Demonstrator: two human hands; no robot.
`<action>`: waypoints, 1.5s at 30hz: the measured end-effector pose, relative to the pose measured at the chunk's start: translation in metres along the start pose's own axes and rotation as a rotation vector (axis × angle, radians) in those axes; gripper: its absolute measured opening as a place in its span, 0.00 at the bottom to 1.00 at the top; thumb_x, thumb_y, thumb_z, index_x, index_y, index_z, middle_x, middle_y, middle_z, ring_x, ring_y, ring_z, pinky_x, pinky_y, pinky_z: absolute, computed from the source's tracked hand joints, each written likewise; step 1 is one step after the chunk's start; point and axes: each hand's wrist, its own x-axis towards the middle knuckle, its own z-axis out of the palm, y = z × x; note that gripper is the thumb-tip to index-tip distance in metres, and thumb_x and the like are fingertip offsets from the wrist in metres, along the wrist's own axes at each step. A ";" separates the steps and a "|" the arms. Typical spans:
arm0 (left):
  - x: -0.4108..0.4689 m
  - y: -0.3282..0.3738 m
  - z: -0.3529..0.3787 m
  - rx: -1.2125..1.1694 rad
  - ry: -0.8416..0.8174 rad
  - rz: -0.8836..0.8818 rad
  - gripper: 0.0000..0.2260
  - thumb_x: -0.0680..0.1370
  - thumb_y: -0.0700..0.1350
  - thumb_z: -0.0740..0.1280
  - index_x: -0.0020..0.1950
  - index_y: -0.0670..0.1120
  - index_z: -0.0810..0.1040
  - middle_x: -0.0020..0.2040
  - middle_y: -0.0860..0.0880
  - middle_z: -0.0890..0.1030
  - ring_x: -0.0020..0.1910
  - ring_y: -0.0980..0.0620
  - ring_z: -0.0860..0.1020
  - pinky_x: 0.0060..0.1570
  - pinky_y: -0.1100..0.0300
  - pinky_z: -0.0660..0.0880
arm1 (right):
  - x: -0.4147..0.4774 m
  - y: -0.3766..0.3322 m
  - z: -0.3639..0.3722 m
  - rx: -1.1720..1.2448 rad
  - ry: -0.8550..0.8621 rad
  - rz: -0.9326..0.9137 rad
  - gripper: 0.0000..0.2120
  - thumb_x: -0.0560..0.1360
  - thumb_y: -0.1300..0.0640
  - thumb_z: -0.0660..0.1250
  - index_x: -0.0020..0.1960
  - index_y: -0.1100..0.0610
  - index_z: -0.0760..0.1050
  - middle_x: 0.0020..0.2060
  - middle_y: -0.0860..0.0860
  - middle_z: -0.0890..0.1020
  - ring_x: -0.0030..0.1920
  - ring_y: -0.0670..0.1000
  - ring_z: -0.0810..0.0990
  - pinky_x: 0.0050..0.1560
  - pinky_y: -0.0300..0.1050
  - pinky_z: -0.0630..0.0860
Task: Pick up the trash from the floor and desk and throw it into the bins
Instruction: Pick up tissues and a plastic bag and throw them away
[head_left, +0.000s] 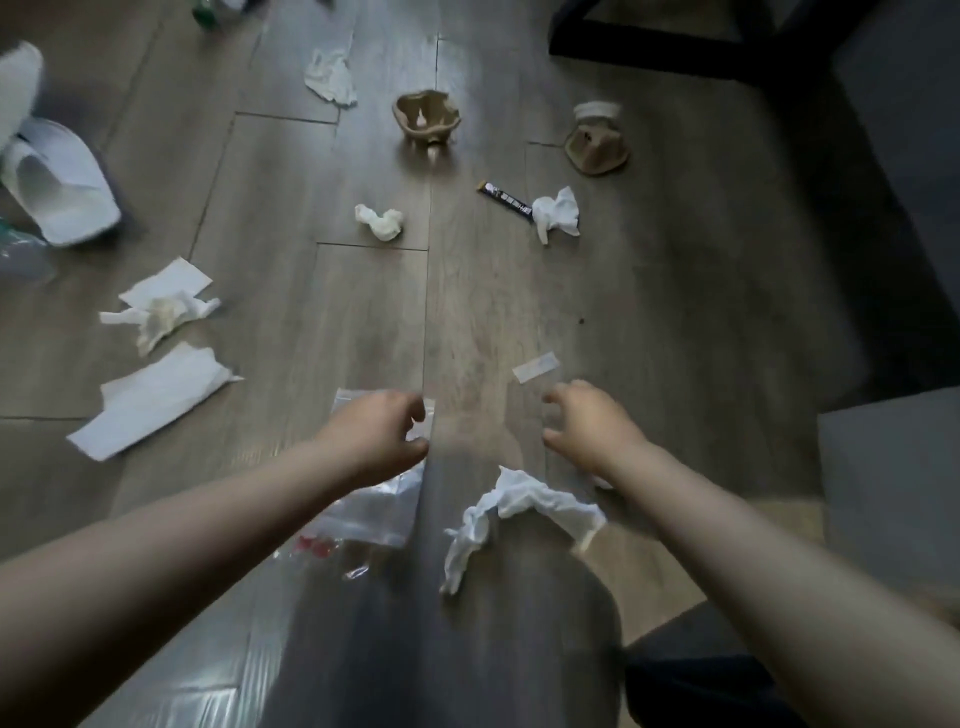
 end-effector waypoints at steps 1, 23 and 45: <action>0.012 -0.007 0.007 0.017 0.006 0.027 0.15 0.75 0.49 0.67 0.60 0.46 0.76 0.56 0.49 0.80 0.53 0.48 0.78 0.50 0.57 0.75 | 0.015 0.001 0.007 -0.020 0.019 -0.014 0.22 0.74 0.55 0.67 0.67 0.58 0.72 0.63 0.58 0.74 0.62 0.58 0.75 0.58 0.46 0.71; 0.017 -0.053 0.054 0.155 0.044 0.021 0.26 0.71 0.58 0.69 0.63 0.45 0.70 0.62 0.47 0.71 0.60 0.48 0.70 0.56 0.57 0.69 | 0.110 0.027 0.034 -0.300 0.156 -0.152 0.16 0.75 0.62 0.63 0.63 0.58 0.72 0.60 0.57 0.73 0.61 0.60 0.73 0.56 0.49 0.71; 0.005 -0.053 0.061 0.223 -0.001 0.088 0.30 0.73 0.59 0.68 0.69 0.46 0.67 0.68 0.47 0.70 0.62 0.50 0.71 0.57 0.60 0.70 | 0.057 0.050 0.054 -0.059 0.183 -0.101 0.11 0.73 0.55 0.68 0.54 0.57 0.75 0.51 0.53 0.77 0.49 0.54 0.77 0.48 0.48 0.75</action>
